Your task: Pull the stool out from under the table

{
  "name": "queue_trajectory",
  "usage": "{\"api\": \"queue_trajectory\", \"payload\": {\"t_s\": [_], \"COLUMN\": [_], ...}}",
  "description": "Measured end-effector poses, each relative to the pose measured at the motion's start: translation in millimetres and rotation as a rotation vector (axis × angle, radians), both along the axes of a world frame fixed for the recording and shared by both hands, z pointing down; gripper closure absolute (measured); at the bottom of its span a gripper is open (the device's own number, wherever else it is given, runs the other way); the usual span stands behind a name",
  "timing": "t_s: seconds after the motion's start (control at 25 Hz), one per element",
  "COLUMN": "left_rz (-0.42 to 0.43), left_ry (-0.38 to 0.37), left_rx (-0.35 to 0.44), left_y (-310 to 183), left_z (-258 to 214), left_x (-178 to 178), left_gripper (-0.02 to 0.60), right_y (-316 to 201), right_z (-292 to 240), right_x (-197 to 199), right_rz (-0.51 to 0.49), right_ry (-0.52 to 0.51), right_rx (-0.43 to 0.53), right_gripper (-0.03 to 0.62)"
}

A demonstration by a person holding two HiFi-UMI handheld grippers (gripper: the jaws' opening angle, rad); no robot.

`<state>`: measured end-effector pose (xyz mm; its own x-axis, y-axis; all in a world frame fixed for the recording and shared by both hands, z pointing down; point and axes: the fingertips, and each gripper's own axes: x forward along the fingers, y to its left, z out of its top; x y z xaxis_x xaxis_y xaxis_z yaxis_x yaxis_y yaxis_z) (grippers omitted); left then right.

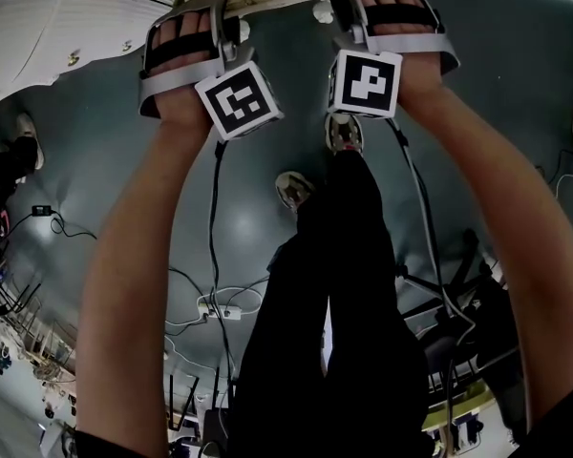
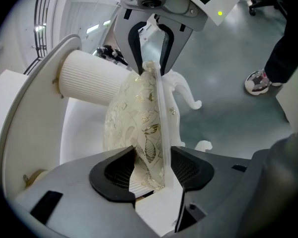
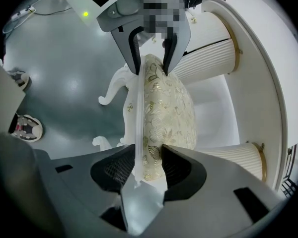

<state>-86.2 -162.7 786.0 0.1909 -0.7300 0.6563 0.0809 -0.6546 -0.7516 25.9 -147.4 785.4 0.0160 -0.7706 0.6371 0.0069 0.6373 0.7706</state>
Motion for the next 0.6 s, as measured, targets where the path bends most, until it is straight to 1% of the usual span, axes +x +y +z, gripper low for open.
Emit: {"api": "queue_trajectory", "payload": {"t_s": [0.36, 0.6], "left_rz": [-0.001, -0.019], "left_ry": [-0.008, -0.001], "left_rx": [-0.011, -0.009], "left_y": [38, 47], "left_z": [2, 2], "left_x": [-8, -11], "left_gripper": [0.345, 0.347], "right_y": [37, 45], "right_z": [1, 3], "right_x": [-7, -10], "right_rz": [0.006, 0.005], "right_ry": [0.006, 0.005], "right_rx": [-0.016, -0.025], "right_gripper": [0.427, 0.427]}}
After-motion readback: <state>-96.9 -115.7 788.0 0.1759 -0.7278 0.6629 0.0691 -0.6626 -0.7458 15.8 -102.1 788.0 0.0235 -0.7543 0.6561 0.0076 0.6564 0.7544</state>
